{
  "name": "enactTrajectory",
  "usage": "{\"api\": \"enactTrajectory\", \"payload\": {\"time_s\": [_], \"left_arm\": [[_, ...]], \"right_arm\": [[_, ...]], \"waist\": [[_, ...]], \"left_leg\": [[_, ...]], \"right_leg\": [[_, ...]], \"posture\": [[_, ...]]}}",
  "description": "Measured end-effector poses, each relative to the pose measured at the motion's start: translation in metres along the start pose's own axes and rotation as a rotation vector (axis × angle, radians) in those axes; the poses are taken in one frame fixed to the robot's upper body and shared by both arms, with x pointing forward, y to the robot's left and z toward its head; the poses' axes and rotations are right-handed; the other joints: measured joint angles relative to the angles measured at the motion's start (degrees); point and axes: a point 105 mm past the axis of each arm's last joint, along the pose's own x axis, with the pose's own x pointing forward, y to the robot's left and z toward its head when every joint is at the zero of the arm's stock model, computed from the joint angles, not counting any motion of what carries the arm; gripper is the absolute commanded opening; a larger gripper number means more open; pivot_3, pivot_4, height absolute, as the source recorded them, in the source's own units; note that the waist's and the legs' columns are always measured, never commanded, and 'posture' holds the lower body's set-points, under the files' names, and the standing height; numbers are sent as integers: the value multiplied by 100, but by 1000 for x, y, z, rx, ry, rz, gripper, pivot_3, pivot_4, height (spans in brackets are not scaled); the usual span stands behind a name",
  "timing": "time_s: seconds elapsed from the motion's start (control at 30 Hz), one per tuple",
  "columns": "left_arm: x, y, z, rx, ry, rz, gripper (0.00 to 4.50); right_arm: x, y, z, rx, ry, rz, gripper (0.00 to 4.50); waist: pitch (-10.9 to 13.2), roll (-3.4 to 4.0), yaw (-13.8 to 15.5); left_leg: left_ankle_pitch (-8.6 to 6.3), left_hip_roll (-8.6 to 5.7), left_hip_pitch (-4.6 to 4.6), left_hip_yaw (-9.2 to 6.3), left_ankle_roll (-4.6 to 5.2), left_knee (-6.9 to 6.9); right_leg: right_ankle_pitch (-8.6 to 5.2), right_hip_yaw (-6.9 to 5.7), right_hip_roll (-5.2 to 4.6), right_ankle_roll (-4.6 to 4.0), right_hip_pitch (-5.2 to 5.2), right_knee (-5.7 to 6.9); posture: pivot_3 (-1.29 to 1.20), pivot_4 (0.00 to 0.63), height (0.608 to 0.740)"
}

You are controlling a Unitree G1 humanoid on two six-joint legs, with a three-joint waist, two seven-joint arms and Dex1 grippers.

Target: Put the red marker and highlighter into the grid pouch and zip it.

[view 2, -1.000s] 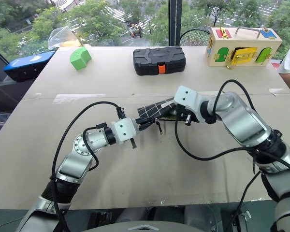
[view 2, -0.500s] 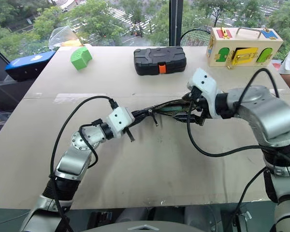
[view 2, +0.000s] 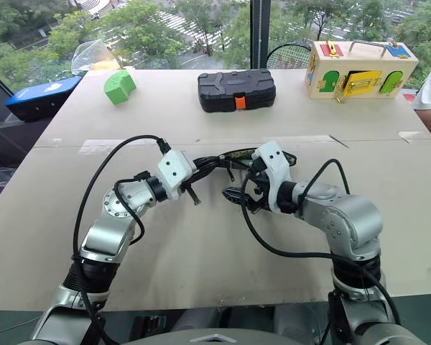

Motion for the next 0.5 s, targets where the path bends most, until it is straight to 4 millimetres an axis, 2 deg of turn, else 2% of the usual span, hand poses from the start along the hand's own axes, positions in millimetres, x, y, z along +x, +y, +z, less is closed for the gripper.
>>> {"api": "enactTrajectory", "payload": {"time_s": [0.13, 0.3, 0.43, 0.5], "left_arm": [[-2, 0, 0, -20, 5, -15, 0], [-6, 0, -1, -23, 16, -28, 0], [-9, -1, 3, -4, 14, -43, 0], [-10, -2, 3, -4, 16, -45, 0]], "right_arm": [[14, 3, 5, 31, -32, 23, 3960], [20, 5, 14, 54, -76, 43, 3960], [20, 7, 20, 84, -107, 72, 2901], [21, 7, 21, 89, -108, 79, 1835]], "waist": [[1, 2, -9], [2, 4, -12], [3, 5, -10], [4, 7, -12]], "left_leg": [[0, -1, 1, 0, 0, 0], [0, -1, 1, -2, 0, -1], [0, -1, 1, -2, -1, -5], [0, -1, 2, -2, -1, -5]], "right_leg": [[0, 0, 1, 0, 0, 0], [0, 0, 3, 0, 0, 0], [0, -1, 4, -1, -1, -2], [0, 0, 4, -1, 0, -2]], "posture": [[0, 150, 740], [0, 150, 740], [0, 150, 740], [0, 150, 740]]}}
